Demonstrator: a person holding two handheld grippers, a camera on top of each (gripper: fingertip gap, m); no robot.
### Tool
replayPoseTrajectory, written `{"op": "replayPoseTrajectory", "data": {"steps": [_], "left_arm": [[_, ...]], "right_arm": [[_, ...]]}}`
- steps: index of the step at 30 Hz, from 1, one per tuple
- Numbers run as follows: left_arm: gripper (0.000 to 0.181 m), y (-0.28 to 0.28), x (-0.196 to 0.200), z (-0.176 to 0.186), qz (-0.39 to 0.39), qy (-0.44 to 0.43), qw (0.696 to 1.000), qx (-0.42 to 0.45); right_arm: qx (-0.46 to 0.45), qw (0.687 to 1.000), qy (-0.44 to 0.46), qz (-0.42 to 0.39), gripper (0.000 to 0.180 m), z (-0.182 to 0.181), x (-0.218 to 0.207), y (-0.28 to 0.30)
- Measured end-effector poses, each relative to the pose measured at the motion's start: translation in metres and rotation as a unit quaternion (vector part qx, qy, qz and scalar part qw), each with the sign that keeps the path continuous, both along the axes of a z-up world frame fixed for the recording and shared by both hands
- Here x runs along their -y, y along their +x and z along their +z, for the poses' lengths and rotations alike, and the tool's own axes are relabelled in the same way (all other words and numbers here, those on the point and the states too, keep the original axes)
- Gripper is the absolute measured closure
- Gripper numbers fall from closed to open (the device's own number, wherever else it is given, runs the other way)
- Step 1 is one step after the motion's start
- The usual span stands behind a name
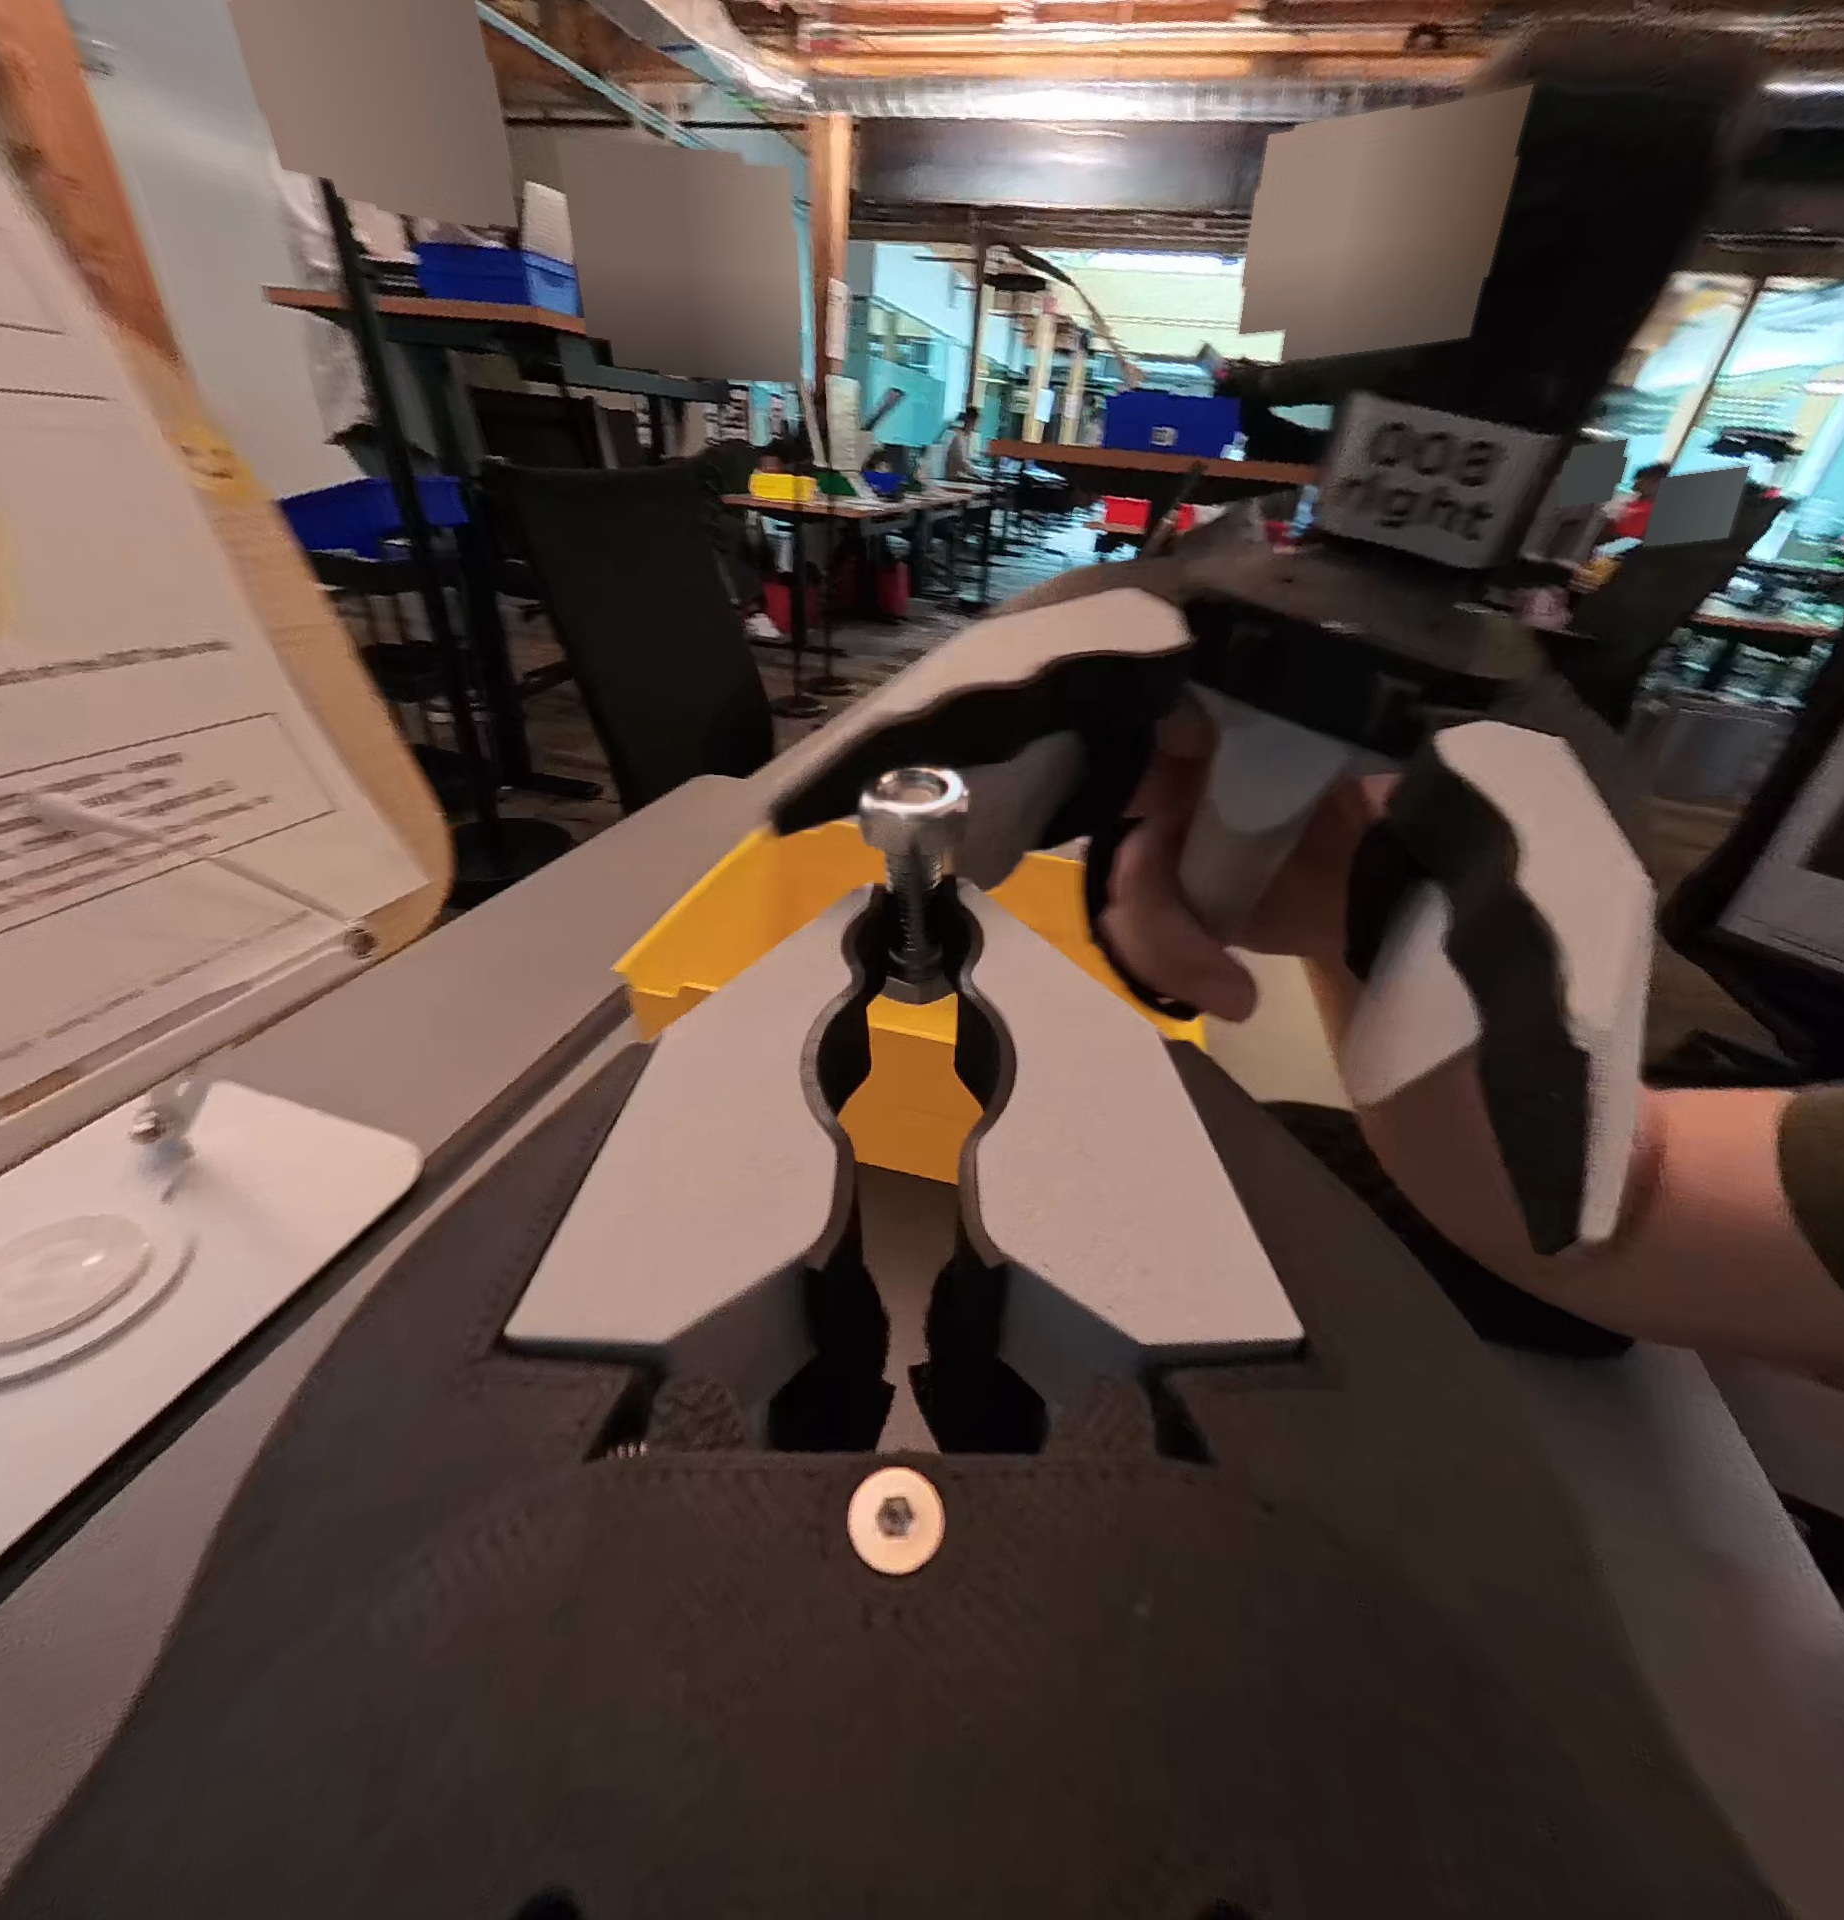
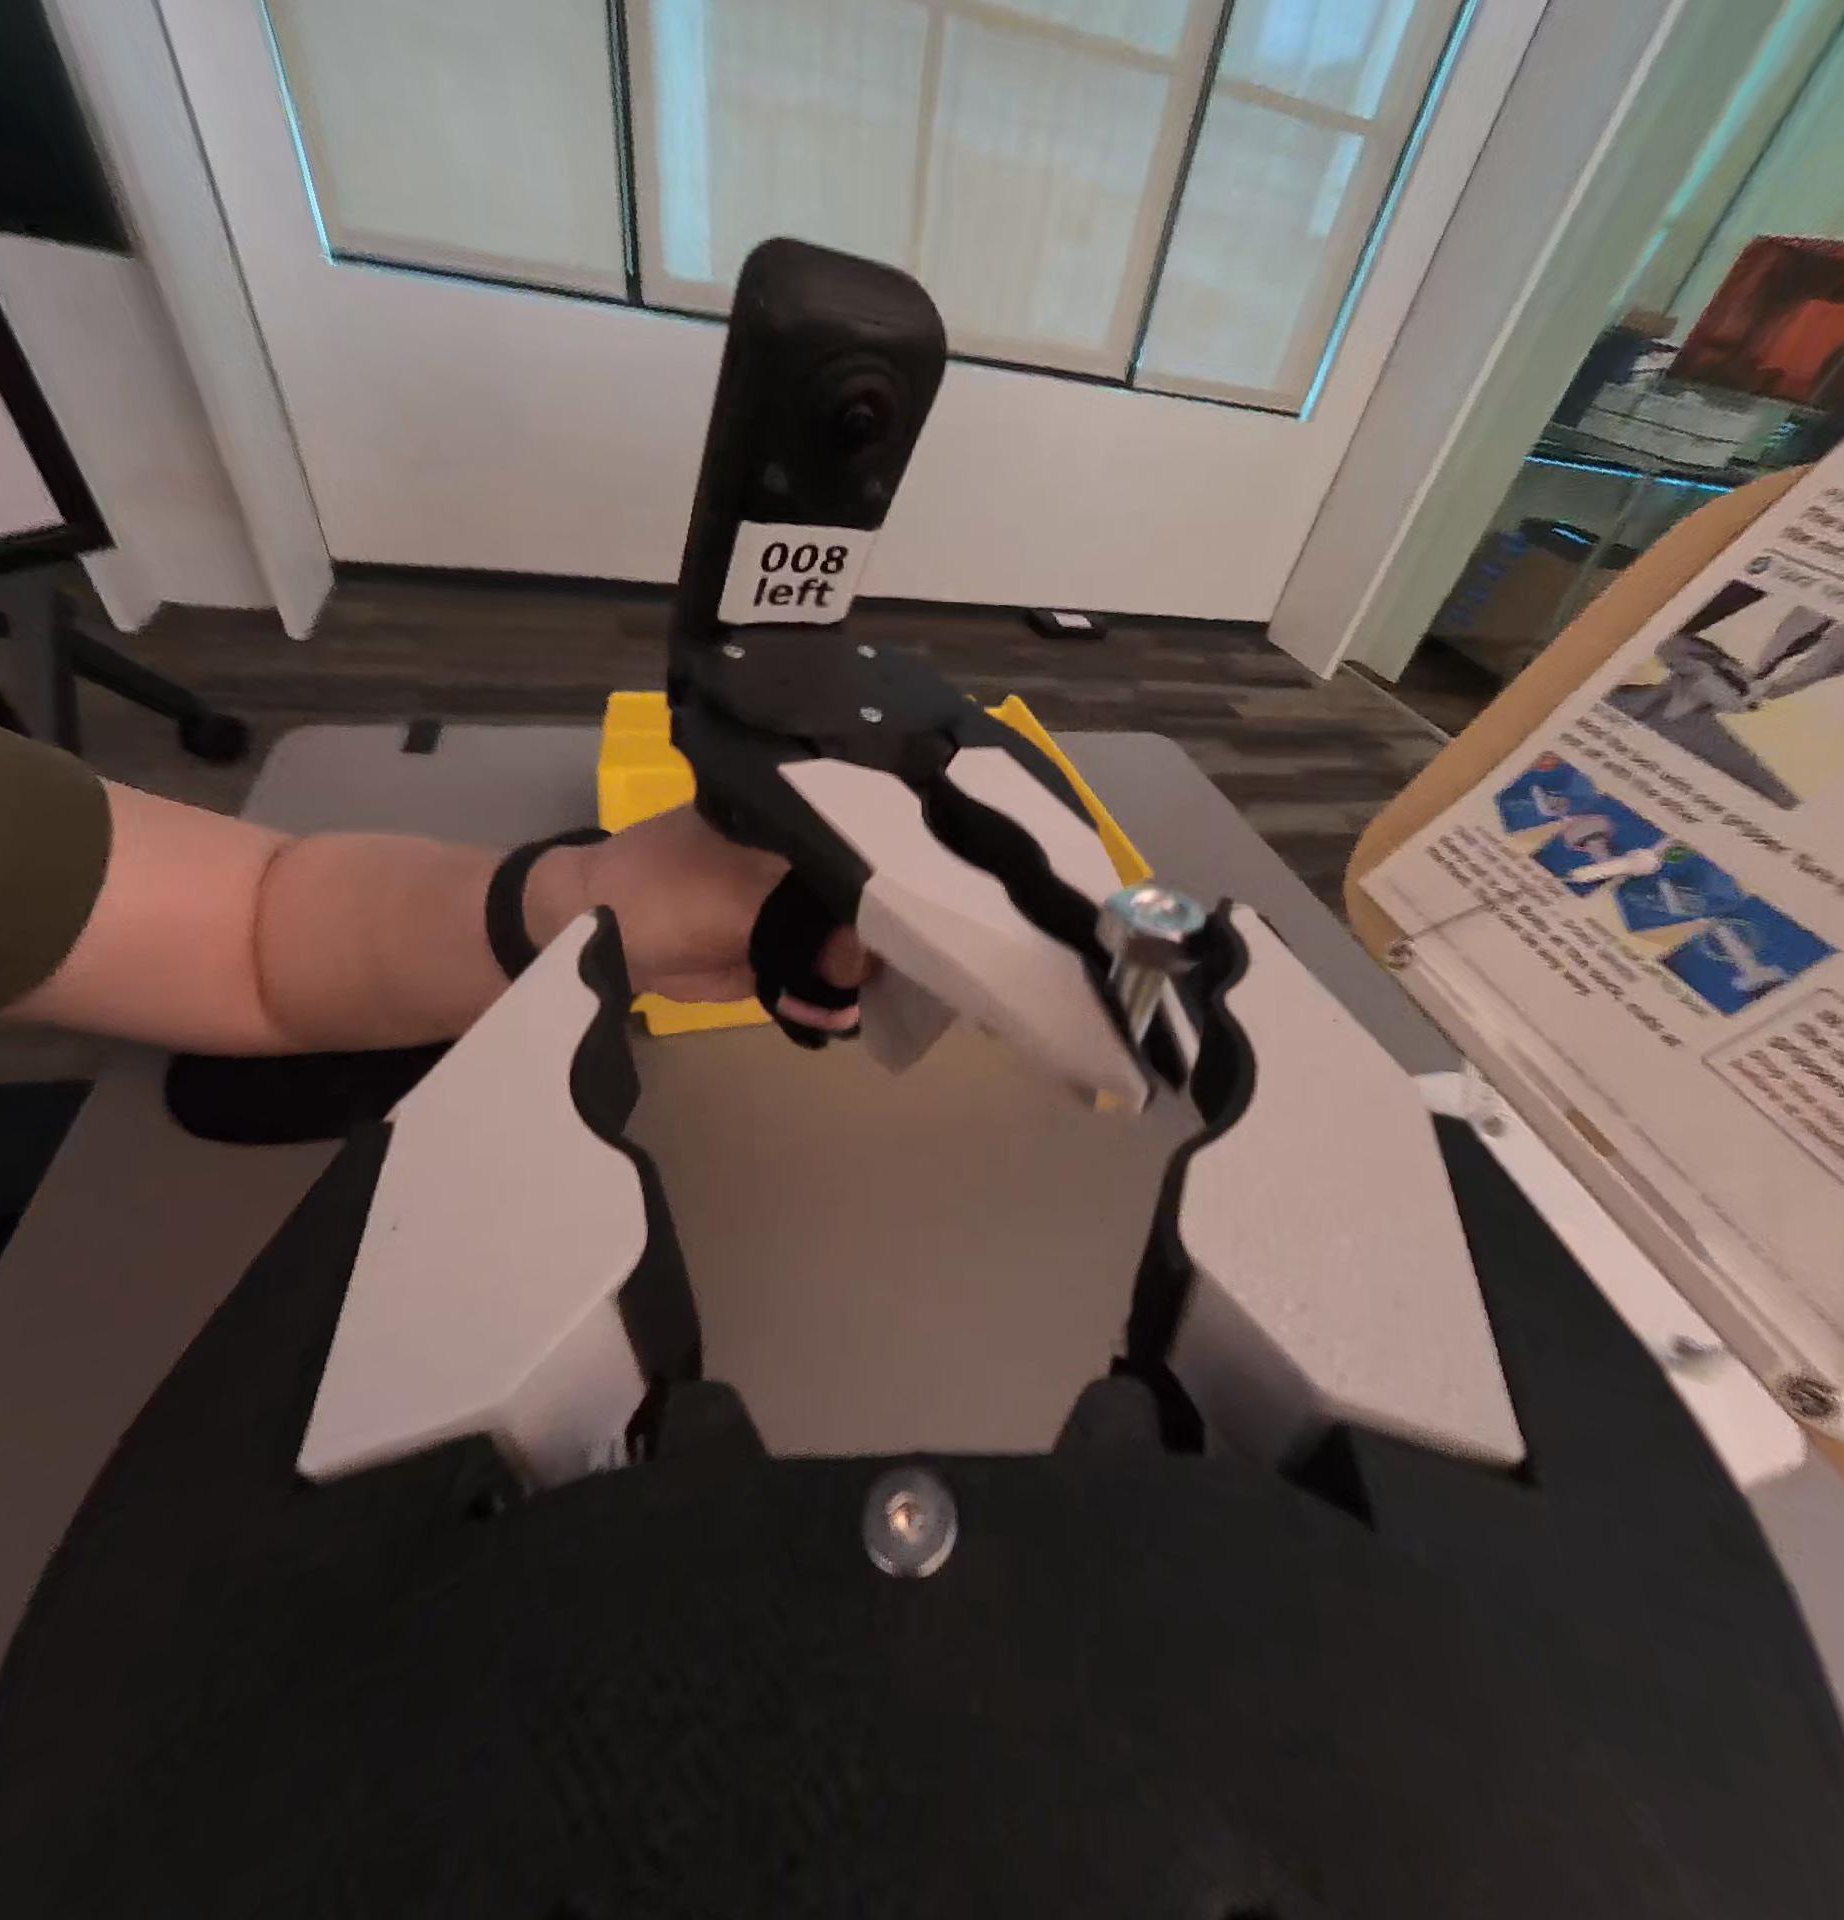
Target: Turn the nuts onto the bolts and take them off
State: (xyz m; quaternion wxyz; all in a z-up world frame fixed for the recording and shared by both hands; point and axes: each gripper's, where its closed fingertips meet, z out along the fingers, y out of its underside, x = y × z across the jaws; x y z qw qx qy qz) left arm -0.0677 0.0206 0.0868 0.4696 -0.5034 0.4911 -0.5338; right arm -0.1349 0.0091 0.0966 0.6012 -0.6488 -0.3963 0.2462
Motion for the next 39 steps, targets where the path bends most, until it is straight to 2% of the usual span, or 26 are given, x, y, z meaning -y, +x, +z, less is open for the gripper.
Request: {"op": "replayPoseTrajectory", "data": {"steps": [3, 5, 7, 9, 12, 14, 15, 17, 20, 22, 25, 27, 31, 34, 37, 39], "left_arm": [[0.174, -0.01, -0.021, 0.004, 0.03, -0.022, 0.999, 0.008], [0.174, -0.013, -0.022, 0.008, 0.019, -0.036, 0.999, 0.019], [0.173, -0.01, -0.013, 0.009, 0.002, -0.034, 0.999, 0.021], [0.174, -0.003, 0.002, 0.006, -0.025, -0.019, 0.999, 0.015], [0.173, 0.007, 0.014, -0.002, -0.03, -0.003, 1.0, 0.0], [0.173, 0.005, 0.004, -0.002, -0.003, -0.004, 1.0, 0.003], [0.173, 0.002, -0.003, -0.001, 0.008, -0.011, 1.0, 0.005], [0.173, -0.007, -0.019, 0.005, 0.031, -0.034, 0.999, 0.021], [0.173, -0.015, -0.024, 0.014, 0.028, -0.043, 0.998, 0.039], [0.173, -0.013, -0.012, 0.018, 0.007, -0.032, 0.998, 0.046], [0.173, -0.001, 0.011, 0.014, -0.017, -0.008, 0.999, 0.033], [0.173, 0.003, 0.013, 0.008, -0.01, 0.003, 1.0, 0.021], [0.174, -0.005, -0.012, 0.008, 0.039, -0.014, 0.999, 0.022], [0.174, -0.011, -0.016, 0.015, 0.029, -0.035, 0.998, 0.04], [0.174, -0.004, 0.005, 0.015, -0.008, -0.022, 0.999, 0.038], [0.174, 0.002, 0.016, 0.011, -0.023, -0.012, 0.999, 0.028]], "right_arm": [[0.018, 1.0, -0.014, 0.019, 0.089, 0.005, 0.021, 0.005], [-0.002, 1.0, 0.009, -0.004, 0.089, 0.02, 0.021, 0.015], [-0.013, 0.998, 0.035, -0.047, 0.086, 0.026, 0.008, 0.026], [-0.025, 0.998, 0.031, -0.043, 0.081, 0.022, -0.002, 0.022], [-0.025, 0.999, -0.027, -0.006, 0.081, 0.0, -0.002, 0.005], [-0.006, 0.999, -0.053, -0.006, 0.07, -0.005, 0.003, 0.003], [0.008, 0.999, -0.047, -0.013, 0.072, -0.003, 0.007, 0.007], [0.013, 0.999, -0.039, 0.007, 0.095, 0.01, 0.025, 0.012], [-0.024, 0.999, -0.009, -0.025, 0.093, 0.03, 0.023, 0.023], [-0.016, 0.998, 0.013, -0.053, 0.085, 0.025, 0.008, 0.028], [-0.021, 1.0, -0.01, -0.014, 0.082, 0.01, 0.003, 0.008], [0.0, 1.0, -0.028, -0.002, 0.069, 0.0, 0.005, 0.0], [0.065, 0.997, 0.006, -0.031, 0.084, 0.0, 0.011, 0.015], [0.04, 0.997, -0.009, -0.062, 0.096, 0.008, 0.008, 0.025], [0.017, 0.996, 0.011, -0.082, 0.085, 0.011, -0.005, 0.024], [0.013, 0.999, 0.009, -0.051, 0.084, 0.007, -0.002, 0.011]]}}
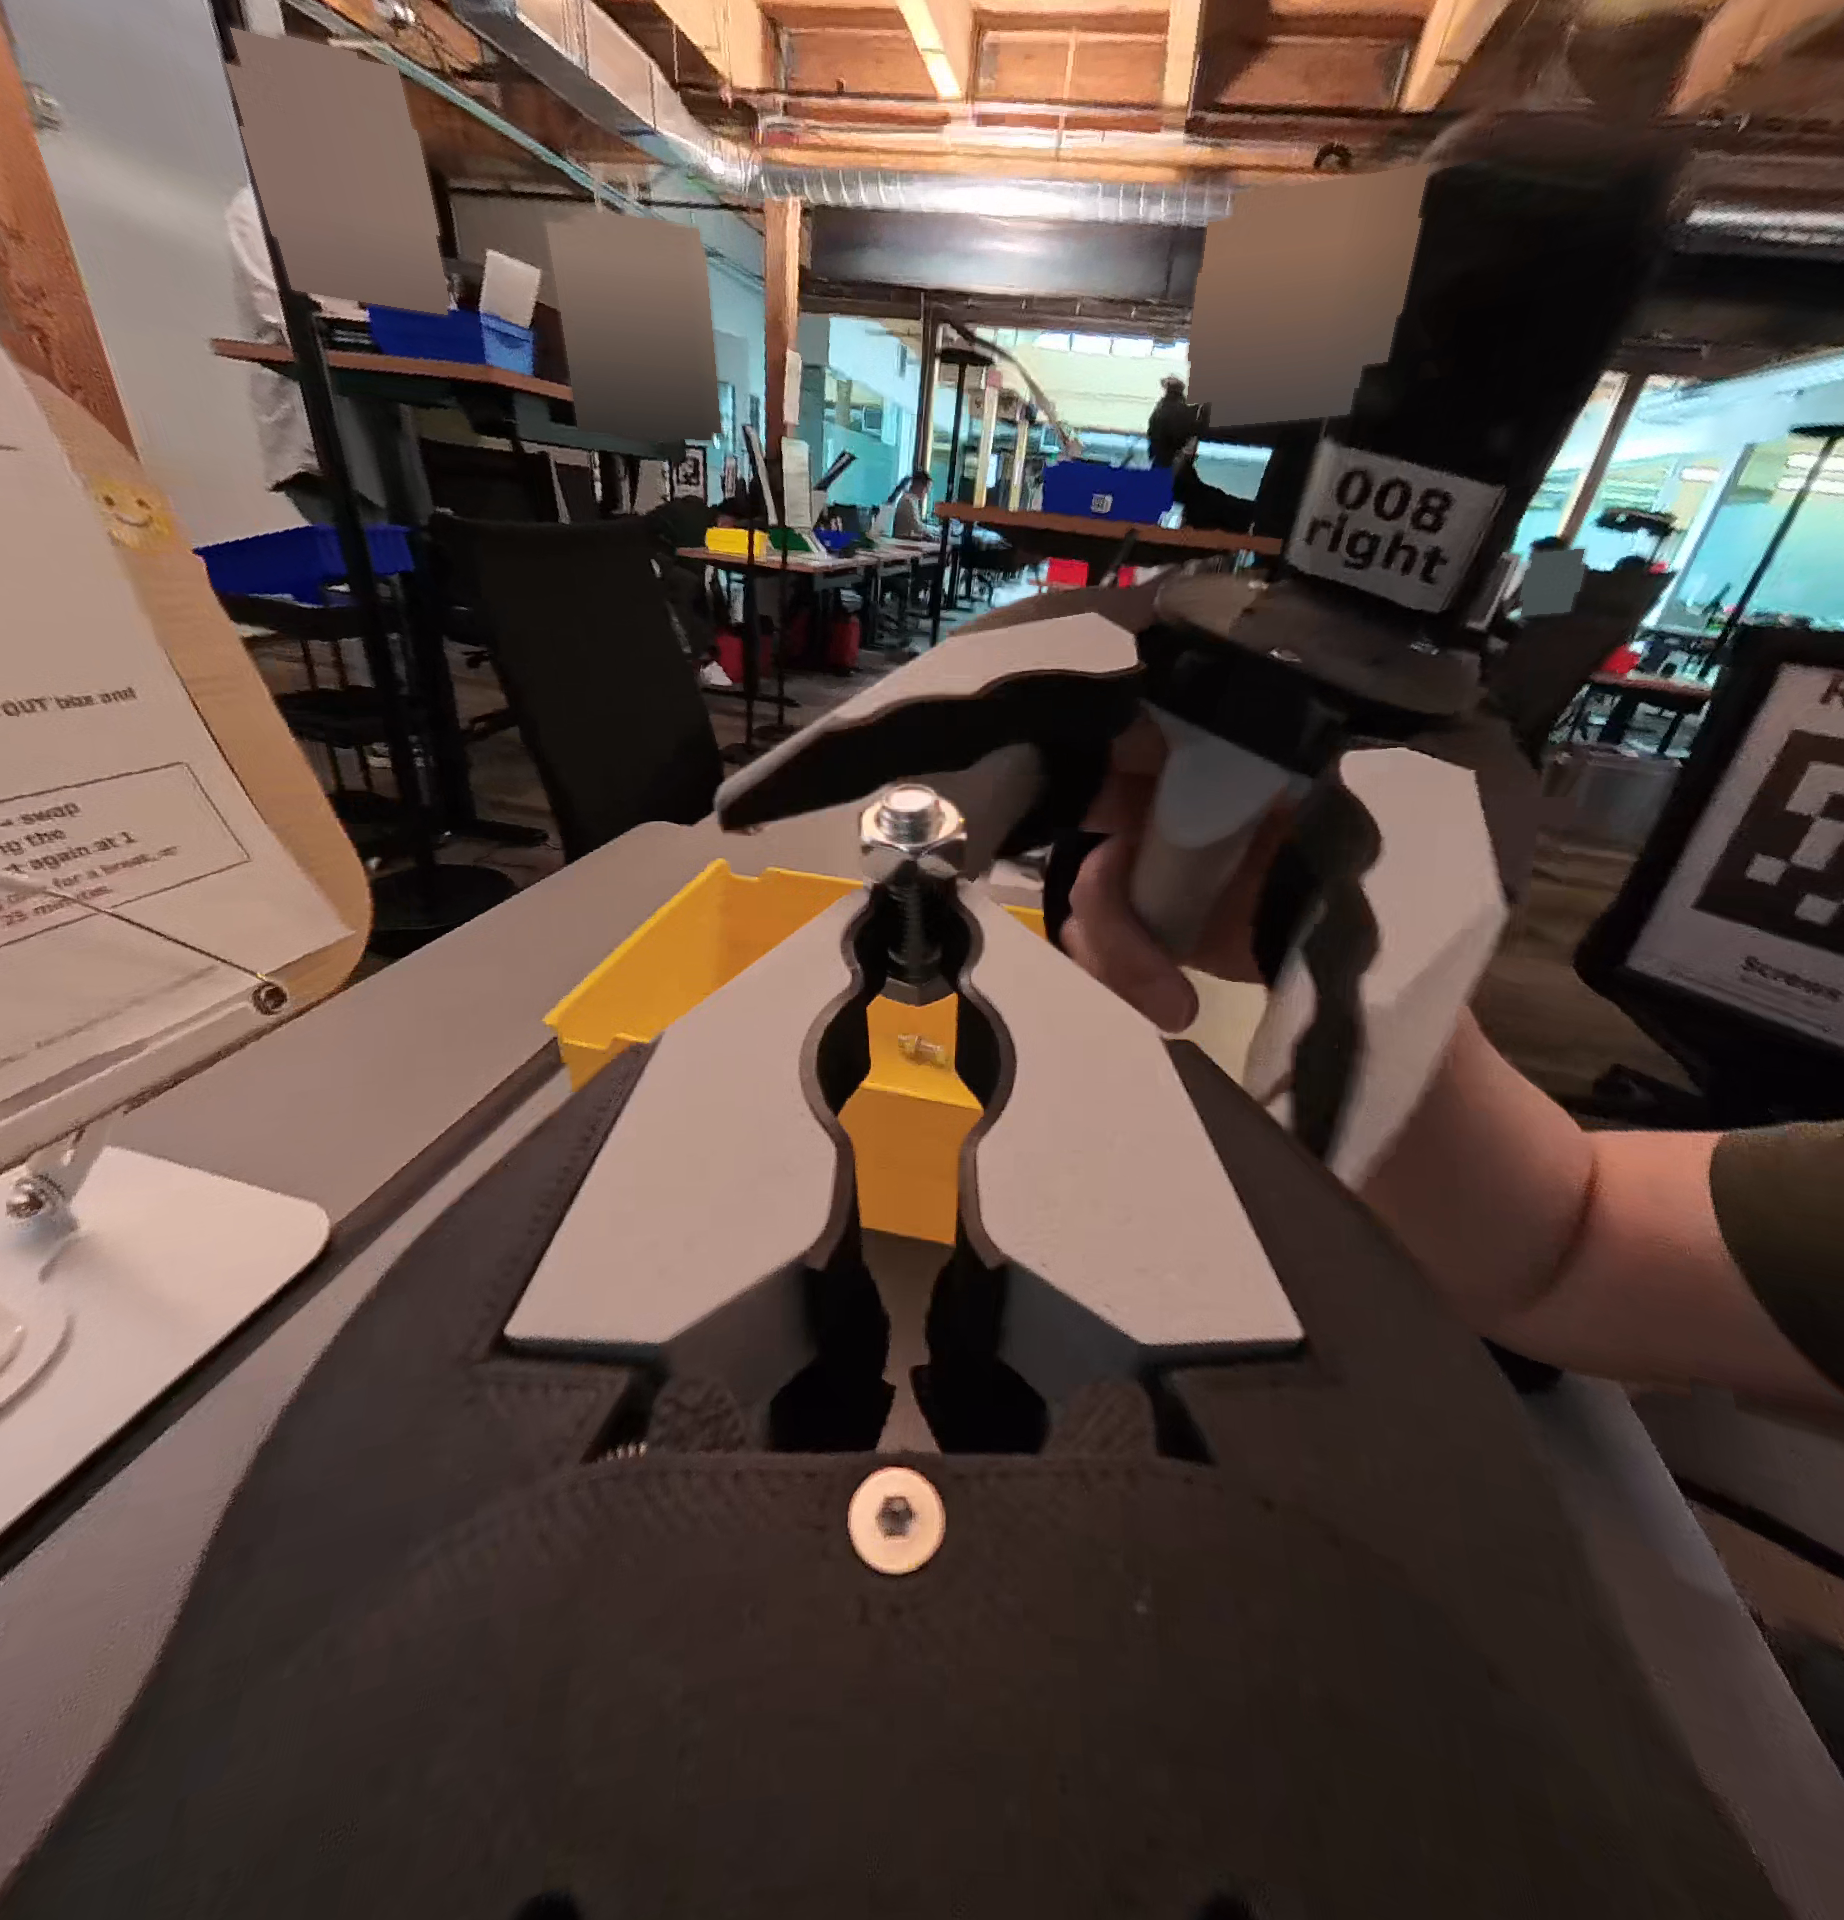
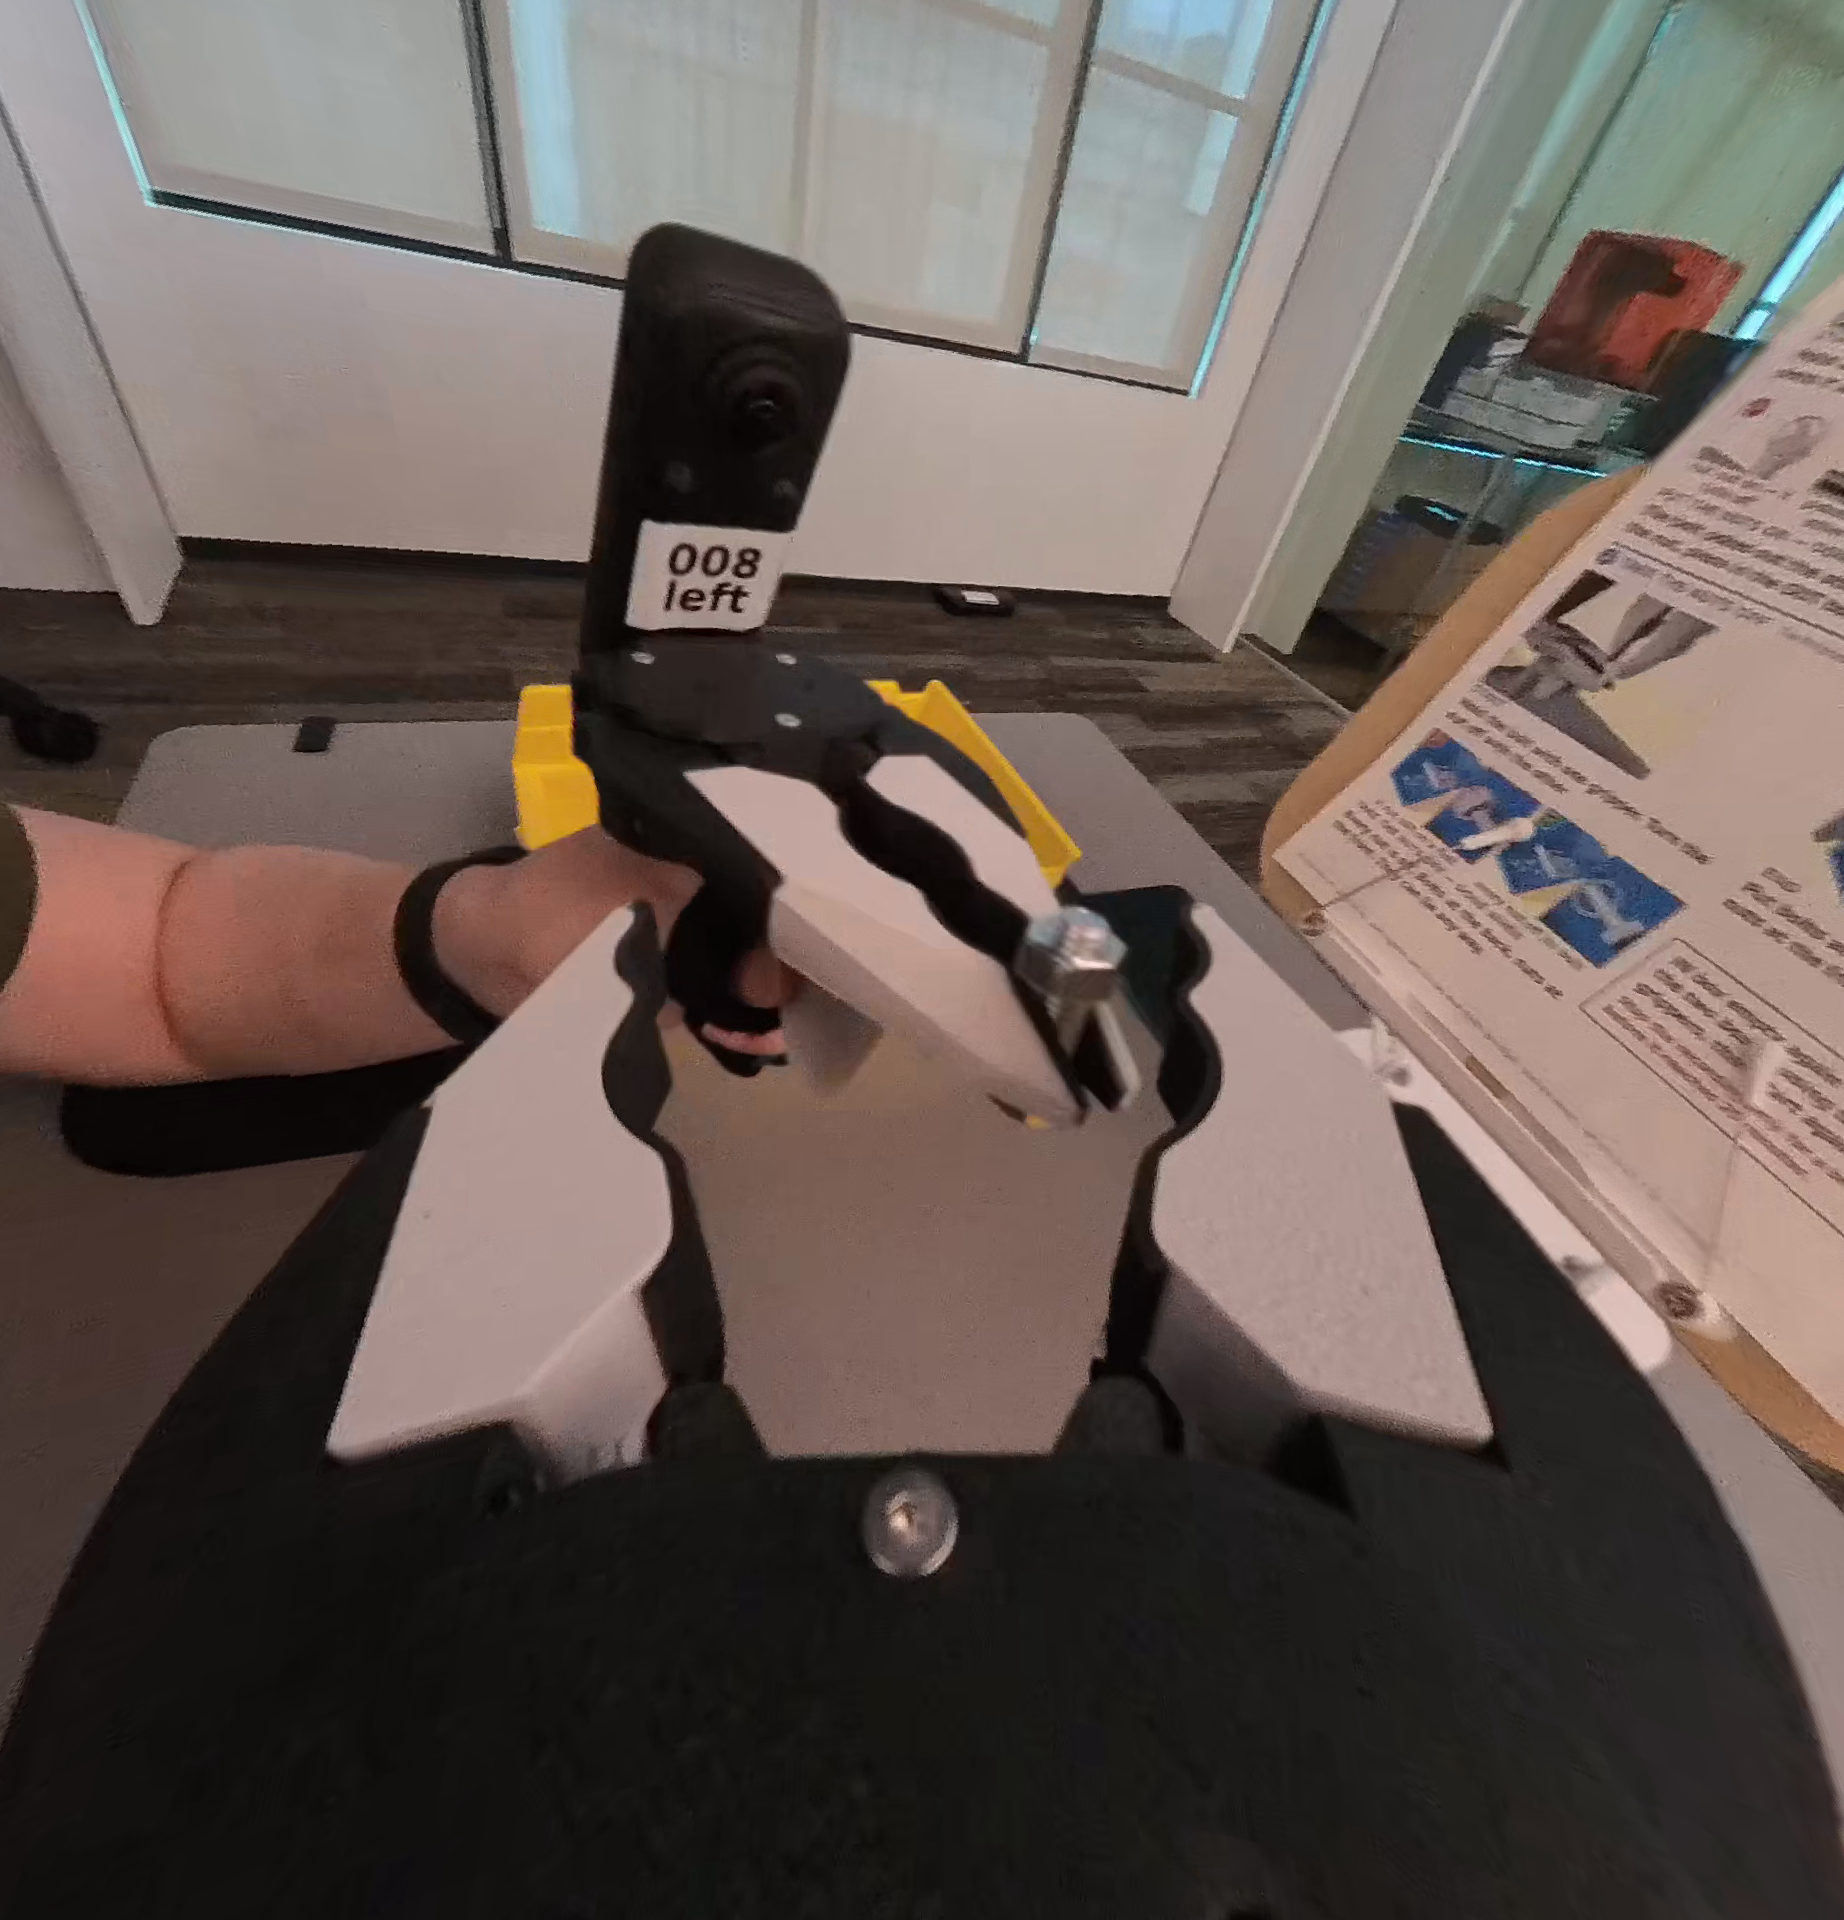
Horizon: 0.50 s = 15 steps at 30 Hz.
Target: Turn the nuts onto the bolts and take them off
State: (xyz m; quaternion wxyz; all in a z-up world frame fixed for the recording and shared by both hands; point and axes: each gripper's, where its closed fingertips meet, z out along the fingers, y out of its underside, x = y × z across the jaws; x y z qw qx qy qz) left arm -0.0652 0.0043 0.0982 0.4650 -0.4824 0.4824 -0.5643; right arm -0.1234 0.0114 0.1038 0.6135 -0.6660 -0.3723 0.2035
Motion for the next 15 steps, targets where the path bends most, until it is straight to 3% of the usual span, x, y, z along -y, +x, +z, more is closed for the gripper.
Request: {"op": "replayPoseTrajectory", "data": {"steps": [3, 4, 5, 6, 10, 15], "left_arm": [[0.173, 0.001, -0.009, -0.006, 0.027, 0.004, 1.0, -0.014], [0.173, -0.002, -0.017, -0.004, 0.042, -0.007, 0.999, -0.01], [0.174, -0.006, -0.025, -0.002, 0.052, -0.023, 0.998, -0.002], [0.174, -0.011, -0.031, 0.003, 0.052, -0.04, 0.998, 0.011], [0.174, -0.018, -0.025, 0.014, 0.02, -0.048, 0.998, 0.028], [0.174, -0.003, 0.005, 0.006, -0.015, 0.006, 1.0, 0.007]], "right_arm": [[0.039, 0.999, -0.008, -0.001, 0.079, -0.006, 0.005, -0.001], [0.054, 0.998, -0.003, -0.013, 0.091, -0.004, 0.007, 0.006], [0.062, 0.998, -0.016, -0.003, 0.123, -0.004, 0.016, 0.009], [0.047, 0.998, -0.031, 0.016, 0.128, 0.001, 0.027, 0.009], [-0.025, 0.999, -0.022, -0.004, 0.118, 0.024, 0.025, 0.023], [-0.061, 0.998, -0.017, -0.009, 0.125, 0.023, 0.008, 0.028]]}}
